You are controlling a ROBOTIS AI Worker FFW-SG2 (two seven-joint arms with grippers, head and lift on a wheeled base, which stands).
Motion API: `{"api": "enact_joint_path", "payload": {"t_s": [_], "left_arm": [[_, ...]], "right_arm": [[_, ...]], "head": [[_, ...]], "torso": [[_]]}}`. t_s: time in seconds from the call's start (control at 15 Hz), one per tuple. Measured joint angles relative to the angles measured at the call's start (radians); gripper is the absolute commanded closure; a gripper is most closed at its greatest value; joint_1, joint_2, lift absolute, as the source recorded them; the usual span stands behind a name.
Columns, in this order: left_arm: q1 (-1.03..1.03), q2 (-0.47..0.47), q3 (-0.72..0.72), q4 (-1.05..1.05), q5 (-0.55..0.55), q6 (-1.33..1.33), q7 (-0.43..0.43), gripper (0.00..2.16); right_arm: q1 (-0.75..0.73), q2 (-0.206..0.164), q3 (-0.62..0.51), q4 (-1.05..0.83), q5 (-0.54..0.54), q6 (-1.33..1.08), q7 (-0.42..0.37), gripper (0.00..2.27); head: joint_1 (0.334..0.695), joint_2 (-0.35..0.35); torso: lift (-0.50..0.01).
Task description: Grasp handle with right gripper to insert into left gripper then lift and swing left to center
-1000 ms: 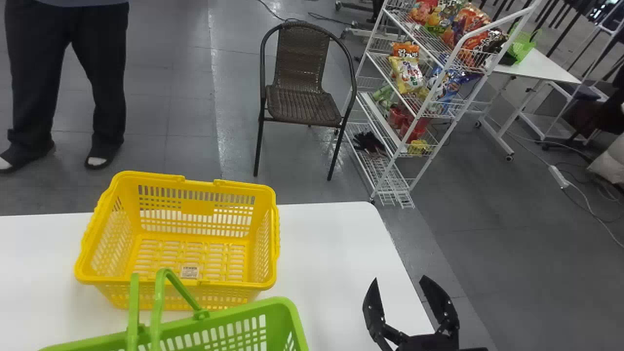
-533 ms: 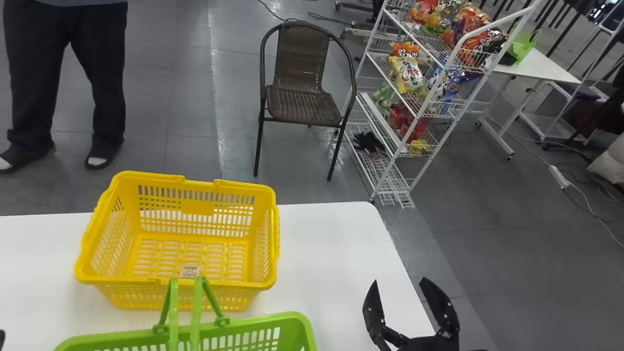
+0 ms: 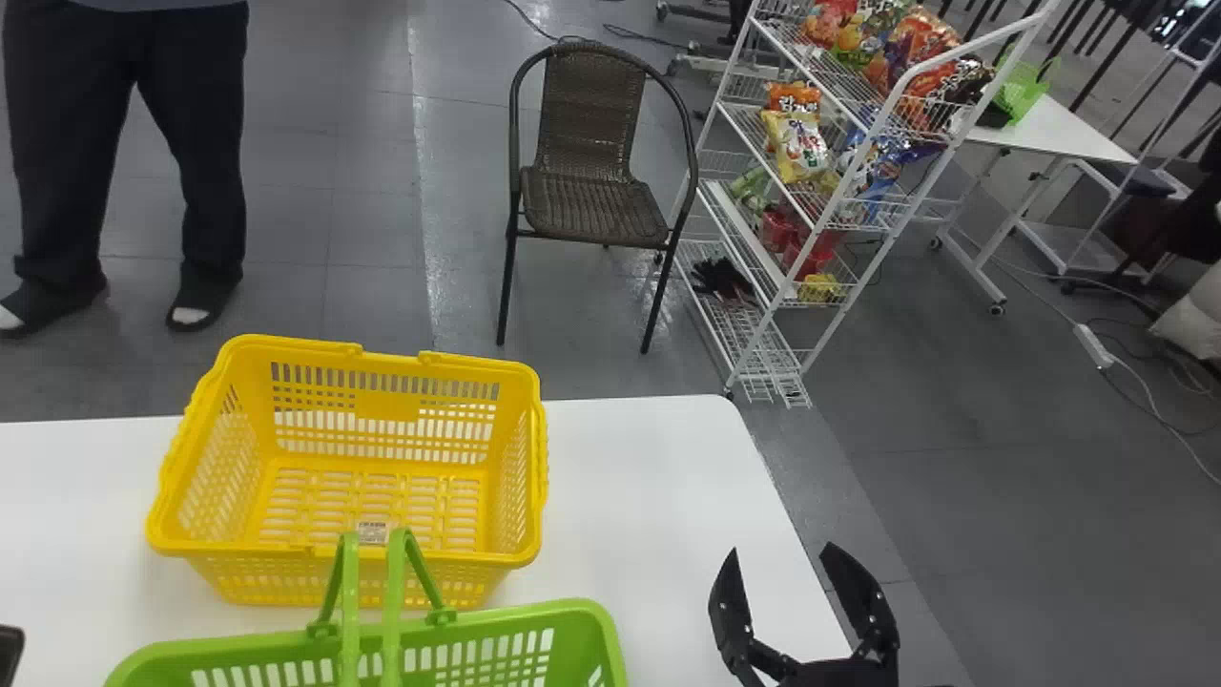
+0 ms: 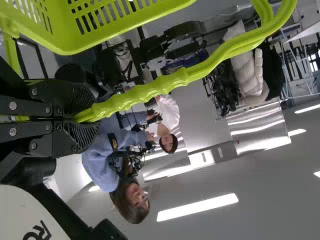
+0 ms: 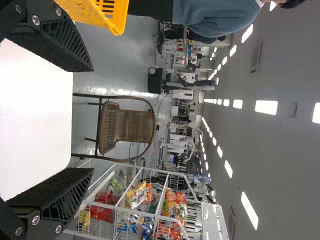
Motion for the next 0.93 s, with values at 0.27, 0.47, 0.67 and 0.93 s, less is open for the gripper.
{"api": "enact_joint_path", "payload": {"t_s": [0.27,0.47,0.67,0.93], "left_arm": [[-0.004,-0.002,-0.003,0.000,0.000,0.000,0.004,1.98],[-0.005,-0.002,-0.003,0.000,-0.002,0.000,0.005,1.98],[-0.006,-0.001,-0.003,0.000,-0.005,0.000,0.006,1.98],[-0.012,-0.001,-0.003,0.000,-0.008,0.000,0.007,1.97]], "right_arm": [[0.002,0.000,0.003,-0.001,0.000,0.000,0.008,0.11],[0.004,0.000,0.003,-0.002,0.000,0.000,0.013,0.11],[0.004,0.000,0.003,-0.003,0.000,0.000,0.014,0.11],[0.005,0.000,0.003,-0.003,0.000,0.000,0.014,0.11]], "head": [[0.695,-0.350],[0.695,-0.350],[0.695,-0.350],[0.695,-0.350]], "torso": [[0.000],[0.000],[0.000],[0.000]]}}
